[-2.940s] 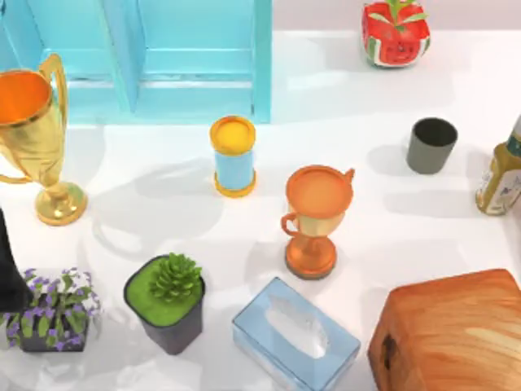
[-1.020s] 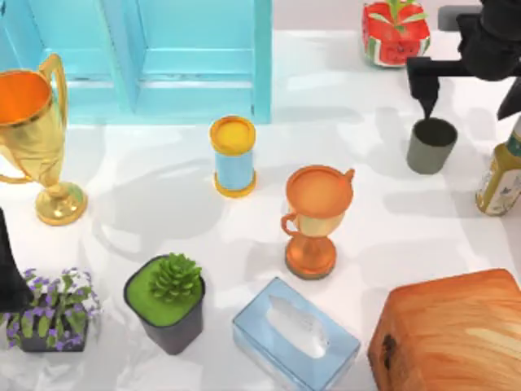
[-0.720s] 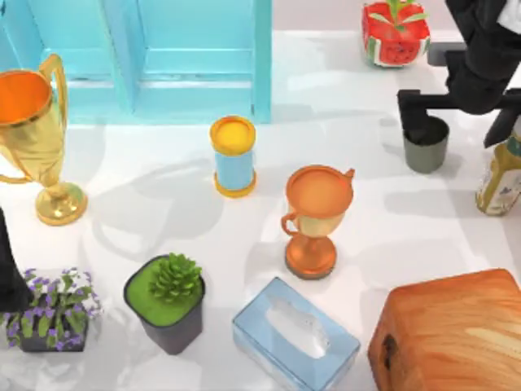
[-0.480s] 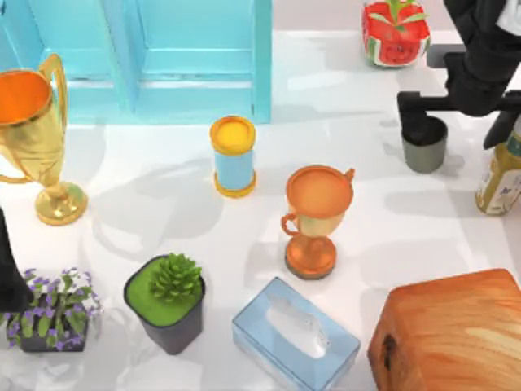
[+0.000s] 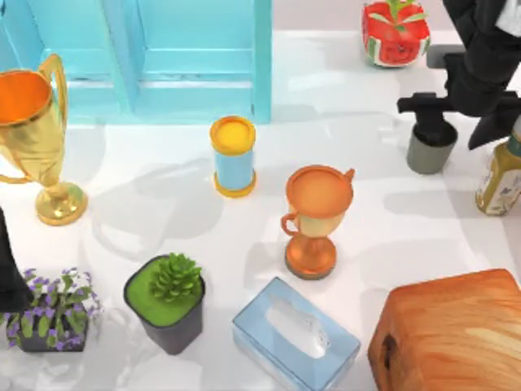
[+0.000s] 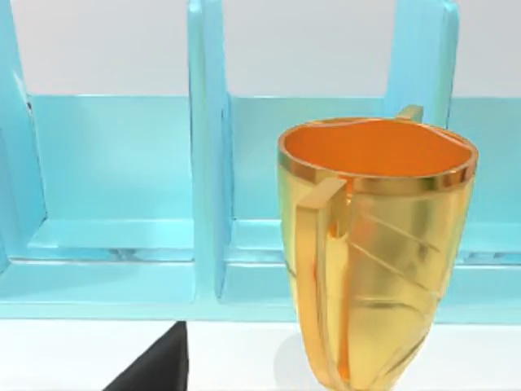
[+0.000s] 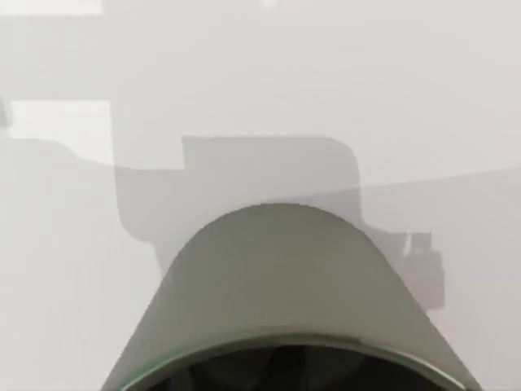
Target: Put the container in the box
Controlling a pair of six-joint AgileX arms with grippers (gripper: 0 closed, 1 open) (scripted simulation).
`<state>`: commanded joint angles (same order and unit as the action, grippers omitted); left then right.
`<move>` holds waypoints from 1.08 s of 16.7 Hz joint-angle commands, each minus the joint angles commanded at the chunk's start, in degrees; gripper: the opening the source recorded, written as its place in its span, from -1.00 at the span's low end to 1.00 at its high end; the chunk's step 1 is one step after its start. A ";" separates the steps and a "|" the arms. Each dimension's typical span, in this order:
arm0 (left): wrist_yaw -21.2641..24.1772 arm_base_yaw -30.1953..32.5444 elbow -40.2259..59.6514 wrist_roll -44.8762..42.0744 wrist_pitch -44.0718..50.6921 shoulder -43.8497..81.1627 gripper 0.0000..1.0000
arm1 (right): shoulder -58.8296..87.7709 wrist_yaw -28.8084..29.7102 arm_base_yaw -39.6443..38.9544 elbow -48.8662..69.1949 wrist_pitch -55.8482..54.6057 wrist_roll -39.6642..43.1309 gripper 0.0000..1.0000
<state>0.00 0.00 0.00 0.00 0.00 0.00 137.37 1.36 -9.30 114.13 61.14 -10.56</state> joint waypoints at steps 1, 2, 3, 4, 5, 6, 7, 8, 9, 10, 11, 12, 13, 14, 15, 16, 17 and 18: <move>0.00 0.00 0.00 0.00 0.00 0.00 1.00 | 0.00 0.00 0.00 0.00 0.00 0.00 -0.36; 0.00 0.00 0.00 0.00 0.00 0.00 1.00 | 0.00 0.00 0.00 0.00 0.00 0.00 -0.51; 0.00 0.00 0.00 0.00 0.00 0.00 1.00 | 0.00 0.00 0.00 0.00 0.00 0.00 -0.66; 0.00 0.00 0.00 0.00 0.00 0.00 1.00 | 0.00 0.00 0.00 0.00 0.00 0.00 -0.81; 0.00 0.00 0.00 0.00 0.00 0.00 1.00 | 0.00 0.00 0.00 0.00 0.00 0.00 -0.96; 0.00 0.00 0.00 0.00 0.00 0.00 1.00 | 0.00 0.00 0.00 0.00 0.00 0.00 -1.00; 0.00 0.00 0.00 0.00 0.00 0.00 1.00 | 0.00 0.00 0.00 0.00 0.00 0.00 -1.00; 0.00 0.00 0.00 0.00 0.00 0.00 1.00 | 0.00 0.00 0.00 0.00 0.00 0.00 -1.00; 0.00 0.00 0.00 0.00 0.00 0.00 1.00 | 0.00 0.00 0.00 0.00 0.00 0.00 -1.00; 0.00 0.00 0.00 0.00 0.00 0.00 1.00 | 0.00 0.00 0.00 0.00 0.00 0.00 -1.00; 0.00 0.00 0.00 0.00 0.00 0.00 1.00 | 0.00 0.00 0.00 0.00 0.00 0.00 -1.00; 0.00 0.00 0.00 0.00 0.00 0.00 1.00 | 0.00 0.00 0.00 0.00 0.00 0.00 -1.00; 0.00 0.00 0.00 0.00 0.00 0.00 1.00 | 0.00 0.00 0.00 0.00 0.00 0.00 -1.00; 0.00 0.00 0.00 0.00 0.00 0.00 1.00 | -0.06 0.02 0.08 0.00 0.01 -0.01 -1.00; 0.00 0.00 0.00 0.00 0.00 0.00 1.00 | -0.19 -0.09 0.12 0.09 -0.09 0.12 -1.00; 0.00 0.00 0.00 0.00 0.00 0.00 1.00 | -0.86 -0.62 0.42 0.50 -0.59 0.80 -1.00; 0.00 0.00 0.00 0.00 0.00 0.00 1.00 | -2.14 -1.50 1.21 1.09 -1.37 2.10 -1.00; 0.00 0.00 0.00 0.00 0.00 0.00 1.00 | -3.88 -2.56 2.57 1.60 -2.23 4.01 -1.00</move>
<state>0.00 0.00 0.00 0.00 0.00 0.00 133.49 -1.20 -6.73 115.73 58.91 -6.55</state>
